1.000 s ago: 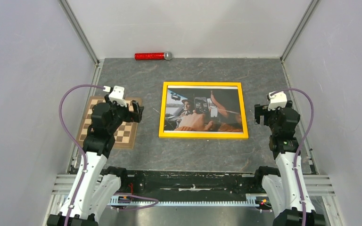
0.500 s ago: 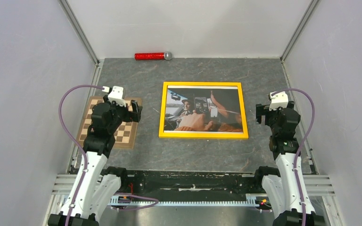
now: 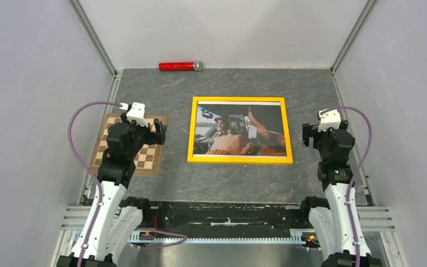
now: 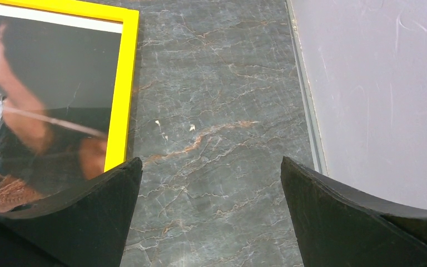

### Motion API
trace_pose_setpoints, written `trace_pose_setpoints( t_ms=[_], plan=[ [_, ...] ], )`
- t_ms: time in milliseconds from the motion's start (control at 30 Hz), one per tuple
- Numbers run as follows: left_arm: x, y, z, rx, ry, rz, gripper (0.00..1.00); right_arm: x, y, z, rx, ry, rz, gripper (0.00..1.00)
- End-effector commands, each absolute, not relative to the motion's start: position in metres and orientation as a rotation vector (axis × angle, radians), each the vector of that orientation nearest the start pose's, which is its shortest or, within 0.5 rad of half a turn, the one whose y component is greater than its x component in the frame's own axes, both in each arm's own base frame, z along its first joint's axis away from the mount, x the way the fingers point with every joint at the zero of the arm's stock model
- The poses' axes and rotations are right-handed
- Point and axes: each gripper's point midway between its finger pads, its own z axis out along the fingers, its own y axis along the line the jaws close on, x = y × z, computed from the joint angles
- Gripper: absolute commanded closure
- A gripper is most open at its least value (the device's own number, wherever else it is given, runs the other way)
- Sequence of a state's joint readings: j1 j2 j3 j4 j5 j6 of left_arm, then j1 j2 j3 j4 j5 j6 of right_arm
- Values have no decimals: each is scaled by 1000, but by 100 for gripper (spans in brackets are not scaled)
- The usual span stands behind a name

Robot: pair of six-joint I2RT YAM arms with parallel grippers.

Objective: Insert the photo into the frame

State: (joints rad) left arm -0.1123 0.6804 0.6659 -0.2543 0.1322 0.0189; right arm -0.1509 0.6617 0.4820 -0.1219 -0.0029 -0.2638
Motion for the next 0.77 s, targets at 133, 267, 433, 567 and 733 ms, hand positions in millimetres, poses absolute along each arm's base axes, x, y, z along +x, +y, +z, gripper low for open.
trace_pose_setpoints(
  t_ms=[133,267,433,567,733],
  plan=[
    [289,-49,241,232,1773,-141,5,287,-57,187,-115,1842,-307,2],
    [289,-49,240,233,1776,-138,5,287,-57,186,-115,1844,-307,2],
    [290,-50,238,234,1781,-142,5,287,-56,186,-117,1845,-306,2],
    [290,-50,238,234,1783,-144,5,287,-56,186,-118,1847,-307,2],
    [290,-50,237,237,1786,-148,5,288,-57,187,-119,1846,-308,2]
  ],
)
